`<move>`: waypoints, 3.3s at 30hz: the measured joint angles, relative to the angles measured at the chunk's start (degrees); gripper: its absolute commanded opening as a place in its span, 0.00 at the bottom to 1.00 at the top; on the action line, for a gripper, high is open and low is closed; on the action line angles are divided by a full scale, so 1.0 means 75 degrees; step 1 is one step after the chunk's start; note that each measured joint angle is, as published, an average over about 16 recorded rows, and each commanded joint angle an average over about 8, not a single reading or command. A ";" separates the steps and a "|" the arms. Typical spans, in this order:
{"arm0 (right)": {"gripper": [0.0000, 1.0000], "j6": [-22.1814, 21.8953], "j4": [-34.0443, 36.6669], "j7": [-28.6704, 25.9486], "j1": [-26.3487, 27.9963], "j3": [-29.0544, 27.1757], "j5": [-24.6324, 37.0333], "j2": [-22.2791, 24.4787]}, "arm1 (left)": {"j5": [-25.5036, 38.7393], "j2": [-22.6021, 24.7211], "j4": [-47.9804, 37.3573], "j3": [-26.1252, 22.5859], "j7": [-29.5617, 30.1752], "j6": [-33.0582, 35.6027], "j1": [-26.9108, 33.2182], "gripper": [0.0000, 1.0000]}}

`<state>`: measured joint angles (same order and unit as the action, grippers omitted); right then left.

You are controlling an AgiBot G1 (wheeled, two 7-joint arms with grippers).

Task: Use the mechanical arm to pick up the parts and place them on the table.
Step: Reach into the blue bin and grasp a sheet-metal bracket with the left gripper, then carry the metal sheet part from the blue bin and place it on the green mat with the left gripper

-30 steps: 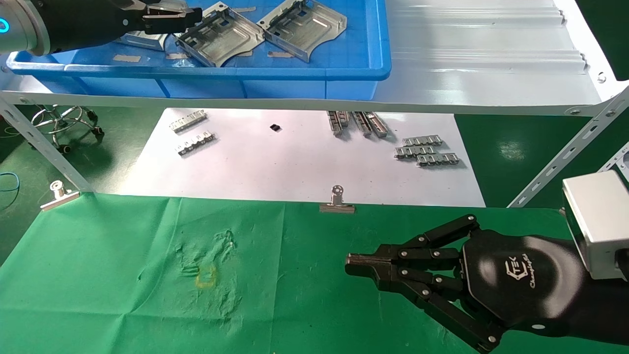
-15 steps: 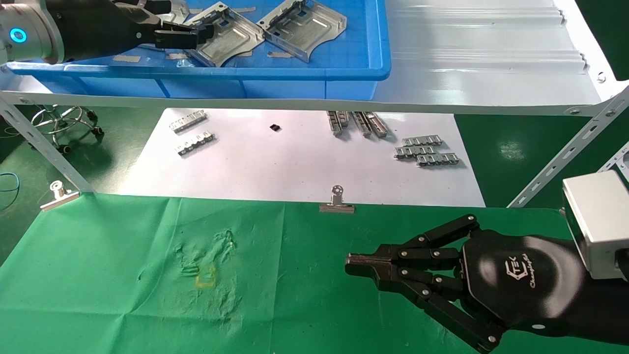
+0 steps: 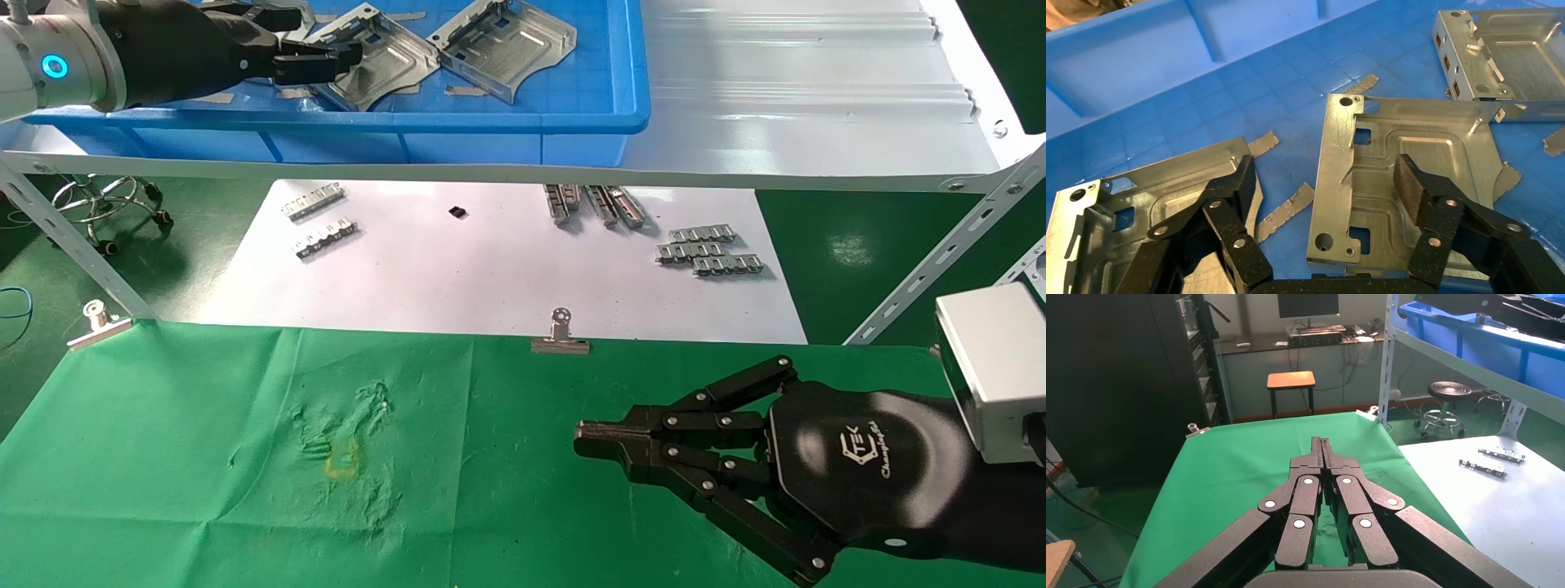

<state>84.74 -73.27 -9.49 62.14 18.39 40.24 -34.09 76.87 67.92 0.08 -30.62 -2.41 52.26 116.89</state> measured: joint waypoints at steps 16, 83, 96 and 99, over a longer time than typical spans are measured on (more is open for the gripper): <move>0.00 -0.0002 0.0000 0.0002 0.0001 0.0004 -0.0003 0.0002 | 0.0012 0.0009 -0.0015 -0.0008 -0.0008 -0.0066 -0.0014 0.00; 0.00 -0.0008 0.0000 0.0010 0.0005 0.0019 -0.0013 0.0008 | -0.1177 -0.2438 0.2501 -0.0372 -0.2097 0.5319 -0.0317 0.00; 0.00 -0.0009 0.0000 0.0011 0.0005 0.0022 -0.0015 0.0009 | -0.2669 -0.3818 0.5248 -0.2400 -0.2519 0.5257 -0.1728 0.00; 0.00 -0.0010 0.0000 0.0012 0.0006 0.0023 -0.0016 0.0009 | -0.2671 -0.3912 0.5393 -0.2909 -0.2694 0.5211 -0.1914 0.00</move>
<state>84.67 -73.27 -9.41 62.18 18.56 40.12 -34.02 56.84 38.58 40.53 -52.44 -22.62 91.34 102.53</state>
